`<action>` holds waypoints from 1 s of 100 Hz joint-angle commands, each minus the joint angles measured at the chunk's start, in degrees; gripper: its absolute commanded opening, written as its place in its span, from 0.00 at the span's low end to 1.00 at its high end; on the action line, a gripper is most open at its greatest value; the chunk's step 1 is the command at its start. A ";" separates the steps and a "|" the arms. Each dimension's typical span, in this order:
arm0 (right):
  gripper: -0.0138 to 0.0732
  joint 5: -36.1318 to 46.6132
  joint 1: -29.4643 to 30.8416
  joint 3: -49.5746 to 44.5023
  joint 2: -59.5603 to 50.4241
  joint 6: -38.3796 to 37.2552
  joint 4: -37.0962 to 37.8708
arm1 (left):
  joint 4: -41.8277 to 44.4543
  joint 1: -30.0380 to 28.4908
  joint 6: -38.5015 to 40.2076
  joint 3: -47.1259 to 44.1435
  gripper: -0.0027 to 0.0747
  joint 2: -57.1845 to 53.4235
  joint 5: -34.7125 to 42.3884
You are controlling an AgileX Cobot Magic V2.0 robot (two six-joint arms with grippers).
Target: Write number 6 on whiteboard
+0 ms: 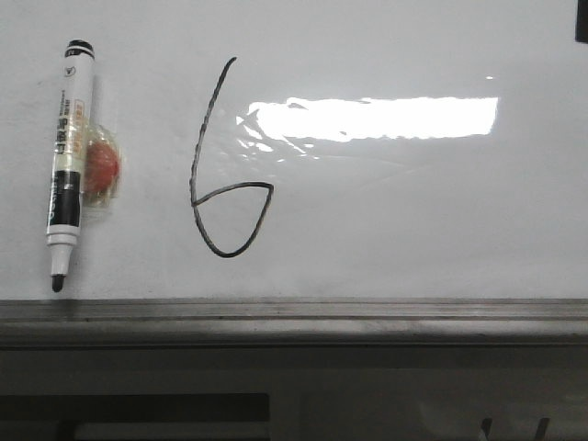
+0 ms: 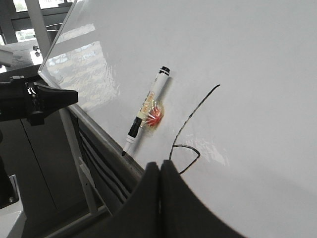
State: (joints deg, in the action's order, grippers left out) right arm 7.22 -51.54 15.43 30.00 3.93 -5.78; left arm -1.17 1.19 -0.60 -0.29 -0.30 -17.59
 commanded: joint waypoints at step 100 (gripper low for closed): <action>0.09 4.72 0.45 1.50 0.11 0.59 0.73 | -0.14 -0.17 1.81 -0.36 0.01 -1.57 2.30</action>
State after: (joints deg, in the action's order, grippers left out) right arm 7.22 -51.54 15.43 30.00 3.93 -5.78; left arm -1.17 1.19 0.76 -0.29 -0.30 -18.97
